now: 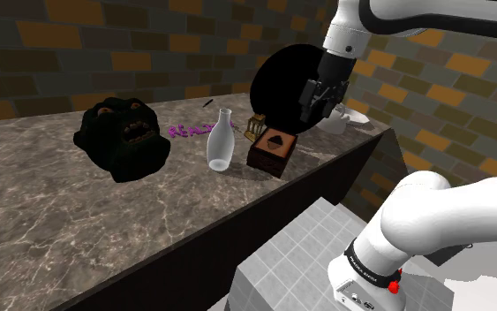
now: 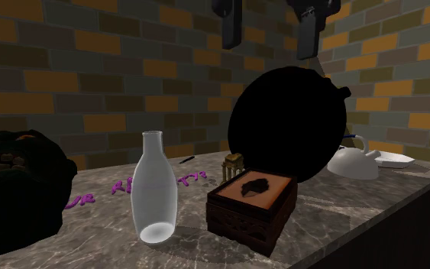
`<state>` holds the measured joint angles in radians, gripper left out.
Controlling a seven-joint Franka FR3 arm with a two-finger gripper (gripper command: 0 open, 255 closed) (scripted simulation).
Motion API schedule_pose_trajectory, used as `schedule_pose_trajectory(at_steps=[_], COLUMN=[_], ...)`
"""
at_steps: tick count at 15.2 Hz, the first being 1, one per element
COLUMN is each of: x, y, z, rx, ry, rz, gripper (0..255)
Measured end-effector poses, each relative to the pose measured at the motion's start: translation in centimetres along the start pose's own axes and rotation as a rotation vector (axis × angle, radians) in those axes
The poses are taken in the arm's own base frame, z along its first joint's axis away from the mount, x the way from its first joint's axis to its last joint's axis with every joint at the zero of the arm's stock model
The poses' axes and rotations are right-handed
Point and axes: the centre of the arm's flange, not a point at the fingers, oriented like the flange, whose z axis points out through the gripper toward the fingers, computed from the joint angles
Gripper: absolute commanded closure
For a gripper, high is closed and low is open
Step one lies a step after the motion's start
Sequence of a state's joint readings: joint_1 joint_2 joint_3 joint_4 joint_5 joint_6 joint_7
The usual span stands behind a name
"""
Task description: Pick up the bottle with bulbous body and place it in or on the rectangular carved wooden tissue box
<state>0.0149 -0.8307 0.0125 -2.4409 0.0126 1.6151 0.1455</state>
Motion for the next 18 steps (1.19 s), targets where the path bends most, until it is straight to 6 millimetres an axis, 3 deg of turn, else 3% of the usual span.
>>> schedule_pose_trajectory(at_steps=[2, 4, 18], x=[0.5, 2.5, 19.4], y=[-0.1, -0.7, -4.1], z=[0.2, 1.0, 6.9], rx=[0.000, 0.000, 0.003], ry=[-0.001, -0.004, -0.026], rz=[-0.003, -0.012, -0.094], gripper=[0, 0, 0])
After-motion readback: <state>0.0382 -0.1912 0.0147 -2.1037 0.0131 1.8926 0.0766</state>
